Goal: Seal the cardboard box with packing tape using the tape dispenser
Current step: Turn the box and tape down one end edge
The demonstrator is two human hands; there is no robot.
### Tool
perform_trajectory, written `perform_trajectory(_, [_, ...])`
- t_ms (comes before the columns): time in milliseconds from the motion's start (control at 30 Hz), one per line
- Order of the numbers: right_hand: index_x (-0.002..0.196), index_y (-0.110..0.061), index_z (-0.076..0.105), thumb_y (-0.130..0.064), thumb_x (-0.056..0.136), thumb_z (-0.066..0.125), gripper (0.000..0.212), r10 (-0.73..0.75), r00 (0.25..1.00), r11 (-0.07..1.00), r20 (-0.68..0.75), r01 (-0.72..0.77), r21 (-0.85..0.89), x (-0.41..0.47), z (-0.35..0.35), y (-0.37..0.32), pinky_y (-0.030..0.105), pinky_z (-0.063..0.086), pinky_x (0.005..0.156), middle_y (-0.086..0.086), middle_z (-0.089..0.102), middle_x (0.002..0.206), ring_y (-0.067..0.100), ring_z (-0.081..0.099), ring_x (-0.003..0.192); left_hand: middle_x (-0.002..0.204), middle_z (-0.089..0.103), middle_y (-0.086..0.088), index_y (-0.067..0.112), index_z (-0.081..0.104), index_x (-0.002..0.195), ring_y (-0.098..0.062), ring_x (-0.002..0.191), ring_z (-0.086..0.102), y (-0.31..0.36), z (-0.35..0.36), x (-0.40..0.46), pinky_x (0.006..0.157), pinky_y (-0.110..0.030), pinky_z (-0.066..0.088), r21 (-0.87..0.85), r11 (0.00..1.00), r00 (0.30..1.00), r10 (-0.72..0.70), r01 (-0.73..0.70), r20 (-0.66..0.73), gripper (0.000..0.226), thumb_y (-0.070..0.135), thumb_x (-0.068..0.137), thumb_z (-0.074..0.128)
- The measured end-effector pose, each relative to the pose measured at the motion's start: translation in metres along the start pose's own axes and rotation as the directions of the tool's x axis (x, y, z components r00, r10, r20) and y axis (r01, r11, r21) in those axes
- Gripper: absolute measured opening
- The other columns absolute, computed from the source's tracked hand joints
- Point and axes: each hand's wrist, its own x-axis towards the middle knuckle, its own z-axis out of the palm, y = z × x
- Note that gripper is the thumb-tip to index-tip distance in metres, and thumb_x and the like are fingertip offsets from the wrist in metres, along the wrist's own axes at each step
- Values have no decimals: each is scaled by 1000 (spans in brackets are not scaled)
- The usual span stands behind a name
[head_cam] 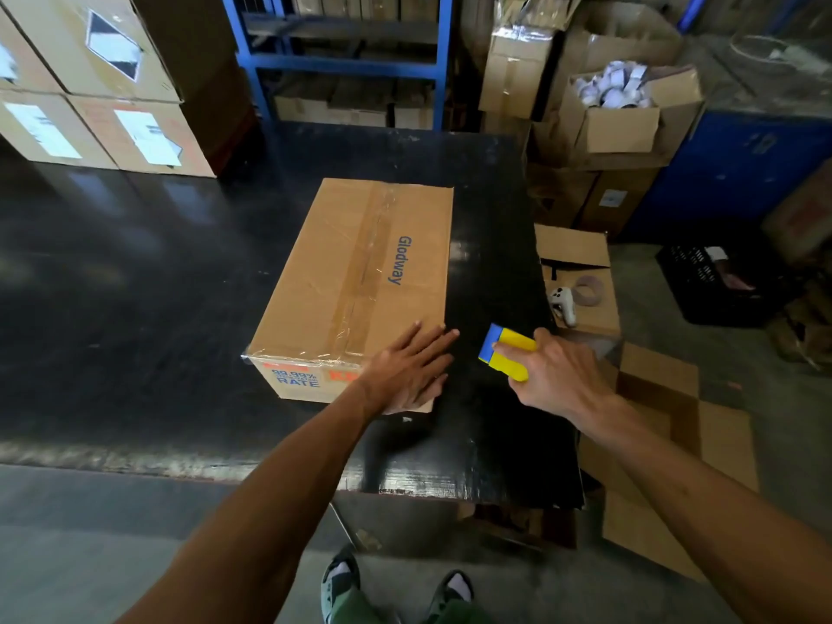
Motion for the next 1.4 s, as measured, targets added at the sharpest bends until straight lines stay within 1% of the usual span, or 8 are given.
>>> perform_trajectory(100, [136, -42, 52, -50, 81, 64, 56, 16, 1000, 1000, -22, -16, 9, -3, -5, 9, 32, 40, 58, 11, 55, 94, 31, 63, 73, 166, 13, -16, 11, 31, 157, -31, 154, 13, 0, -13, 7, 123, -54, 16, -109, 970, 972, -203, 216, 115, 78, 57, 94, 34])
perform_trajectory(200, [140, -46, 45, -53, 86, 59, 57, 64, 995, 994, -78, -57, 92, -1, -7, 13, 33, 43, 61, 6, 52, 97, 28, 61, 79, 162, -23, -16, 4, -10, 158, -32, 152, -20, 4, -23, 21, 124, -54, -6, -64, 816, 780, -522, 574, 345, 110, 81, 86, 22])
perform_trajectory(467, [134, -53, 49, -60, 81, 62, 55, 167, 978, 906, -127, -101, 411, 31, -16, -5, 37, 49, 72, 6, 61, 98, 32, 62, 95, 167, -6, -17, 3, 2, 159, -28, 155, -10, -15, -39, -9, 124, -38, -11, -150, 832, 799, -440, 535, 409, 110, 73, 79, 31])
perform_trajectory(600, [132, -53, 52, -64, 79, 62, 55, 197, 970, 838, -140, -92, 537, 52, -28, -22, 34, 48, 70, 2, 65, 93, 26, 64, 91, 163, 29, -4, 14, 39, 149, -20, 151, 24, -52, -59, -48, 126, -44, 0, -210, 821, 828, -450, 531, 334, 97, 76, 76, 58])
perform_trajectory(800, [134, -52, 51, -63, 80, 64, 56, 213, 971, 820, -110, -116, 561, 79, -50, -37, 28, 41, 65, -1, 68, 94, 21, 64, 91, 164, -22, -19, 19, -11, 159, -46, 148, -21, -44, -42, -17, 111, -72, -16, -33, 559, 506, -724, 829, 469, 133, 86, 66, 57])
perform_trajectory(1067, [127, -46, 60, -58, 78, 69, 51, 380, 924, 668, -45, -240, 705, 110, -68, -56, 30, 44, 74, 1, 71, 108, 26, 63, 99, 167, -20, -10, 27, -19, 156, -38, 153, -12, -186, -83, -106, 122, -57, 0, 45, 879, 635, -378, 475, 674, 135, 65, 69, 78])
perform_trajectory(1167, [126, -49, 59, -60, 75, 70, 54, 431, 902, 623, -20, -282, 730, 118, -69, -64, 33, 46, 79, -1, 70, 112, 26, 61, 103, 165, -23, -12, 21, -21, 156, -37, 152, -16, -216, -97, -114, 120, -59, -4, 131, 898, 568, -373, 421, 734, 137, 54, 72, 83])
perform_trajectory(1400, [128, -46, 60, -56, 77, 72, 54, 480, 876, 539, 48, -338, 772, 131, -78, -81, 33, 42, 81, -3, 66, 114, 18, 54, 100, 163, -27, -18, 17, -17, 158, -51, 146, -23, -141, -42, -20, 110, -76, -9, -77, 846, 699, -382, 528, 604, 143, 79, 64, 72])
